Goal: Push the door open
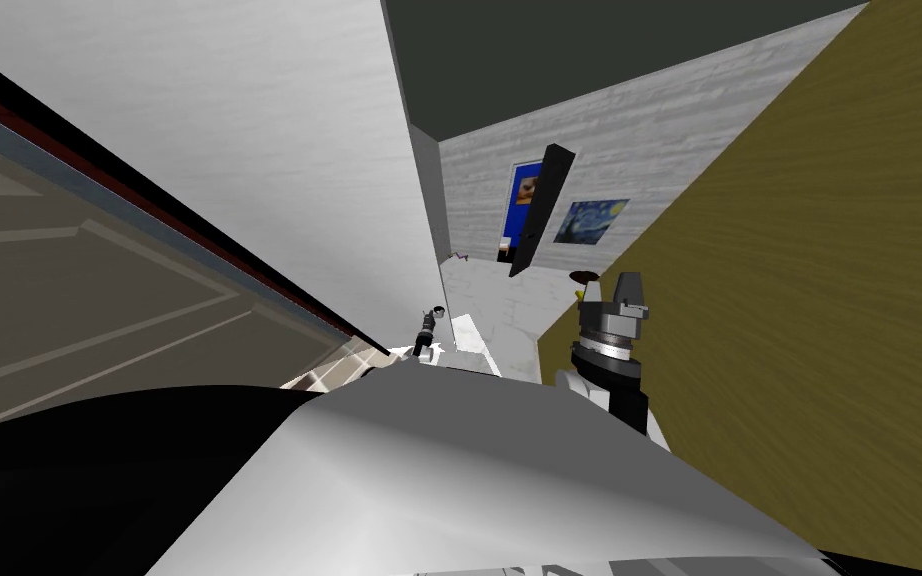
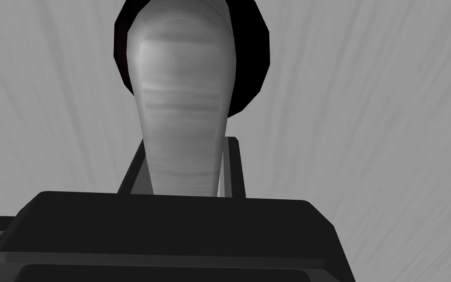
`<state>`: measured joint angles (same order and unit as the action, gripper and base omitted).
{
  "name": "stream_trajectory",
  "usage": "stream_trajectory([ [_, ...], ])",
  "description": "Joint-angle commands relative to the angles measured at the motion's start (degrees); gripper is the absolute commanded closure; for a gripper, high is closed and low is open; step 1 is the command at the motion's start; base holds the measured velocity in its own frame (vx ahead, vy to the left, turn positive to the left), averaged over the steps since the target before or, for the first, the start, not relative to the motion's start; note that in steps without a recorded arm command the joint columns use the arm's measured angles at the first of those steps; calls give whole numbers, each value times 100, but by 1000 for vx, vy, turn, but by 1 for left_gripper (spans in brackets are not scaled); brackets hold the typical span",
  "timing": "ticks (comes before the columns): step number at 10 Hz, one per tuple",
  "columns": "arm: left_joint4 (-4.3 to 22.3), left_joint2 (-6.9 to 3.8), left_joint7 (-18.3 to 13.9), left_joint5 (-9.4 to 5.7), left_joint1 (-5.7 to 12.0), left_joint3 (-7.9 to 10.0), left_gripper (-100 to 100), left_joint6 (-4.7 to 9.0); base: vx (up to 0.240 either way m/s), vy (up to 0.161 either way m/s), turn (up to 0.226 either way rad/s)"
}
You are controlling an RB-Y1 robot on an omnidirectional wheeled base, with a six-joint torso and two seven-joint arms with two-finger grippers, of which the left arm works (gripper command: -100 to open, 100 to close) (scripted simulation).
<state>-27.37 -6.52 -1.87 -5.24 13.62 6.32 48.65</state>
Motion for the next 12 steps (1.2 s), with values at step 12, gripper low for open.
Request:
stream_trajectory([
  [12,15,-121,205,-298,-32,497,100,-5,145,-51,42],
])
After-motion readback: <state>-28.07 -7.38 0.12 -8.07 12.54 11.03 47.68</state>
